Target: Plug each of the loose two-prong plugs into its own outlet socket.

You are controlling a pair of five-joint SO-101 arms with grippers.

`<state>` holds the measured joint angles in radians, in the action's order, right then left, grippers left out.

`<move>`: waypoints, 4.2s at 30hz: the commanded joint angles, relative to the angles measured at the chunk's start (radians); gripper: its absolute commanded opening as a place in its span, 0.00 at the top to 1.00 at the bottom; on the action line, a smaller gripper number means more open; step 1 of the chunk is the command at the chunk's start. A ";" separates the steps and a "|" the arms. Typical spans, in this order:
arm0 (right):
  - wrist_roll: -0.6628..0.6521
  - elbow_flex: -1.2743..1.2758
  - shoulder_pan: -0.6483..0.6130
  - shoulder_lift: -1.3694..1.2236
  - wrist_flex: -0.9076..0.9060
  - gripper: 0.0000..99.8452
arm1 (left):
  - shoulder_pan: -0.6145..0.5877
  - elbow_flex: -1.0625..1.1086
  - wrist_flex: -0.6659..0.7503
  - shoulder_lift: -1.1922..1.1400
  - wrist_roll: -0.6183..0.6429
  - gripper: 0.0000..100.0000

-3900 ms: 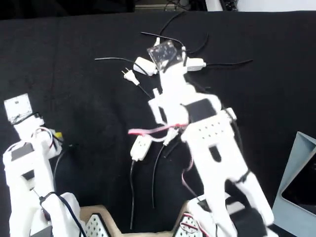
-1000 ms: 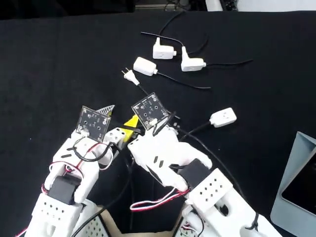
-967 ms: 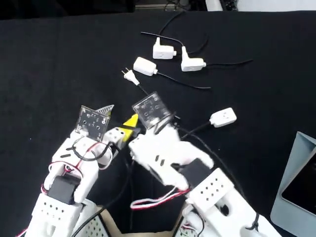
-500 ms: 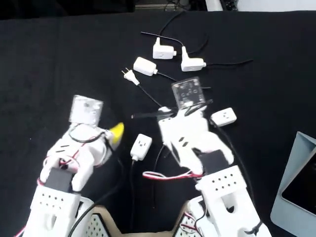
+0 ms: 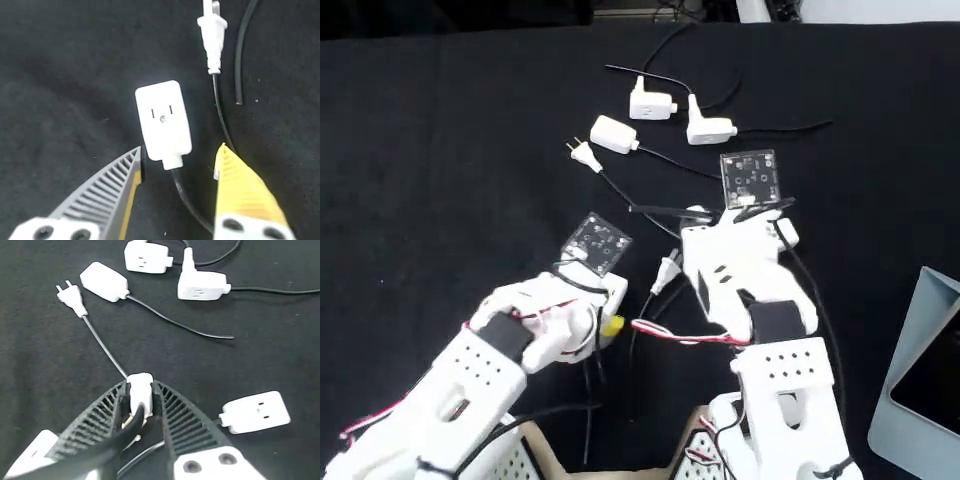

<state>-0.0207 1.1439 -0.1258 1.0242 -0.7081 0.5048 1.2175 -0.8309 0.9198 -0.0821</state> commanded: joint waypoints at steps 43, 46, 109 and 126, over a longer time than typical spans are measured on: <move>-0.020 -0.070 0.040 0.019 0.021 0.99 | -0.400 -0.410 -0.094 -0.433 -0.115 0.76; -0.020 -0.068 0.040 0.019 0.020 0.99 | -0.400 -0.409 -0.130 -0.423 -0.061 0.76; -0.020 -0.053 -0.003 0.019 0.018 0.99 | -0.397 -0.294 -0.221 -0.433 0.370 0.76; -0.020 -0.045 -0.003 0.019 0.017 0.99 | -0.404 -0.134 0.091 -0.433 0.210 0.76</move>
<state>-0.0299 1.1408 -0.1135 1.0242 -0.7081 0.1028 1.0917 -0.7664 0.4795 0.2723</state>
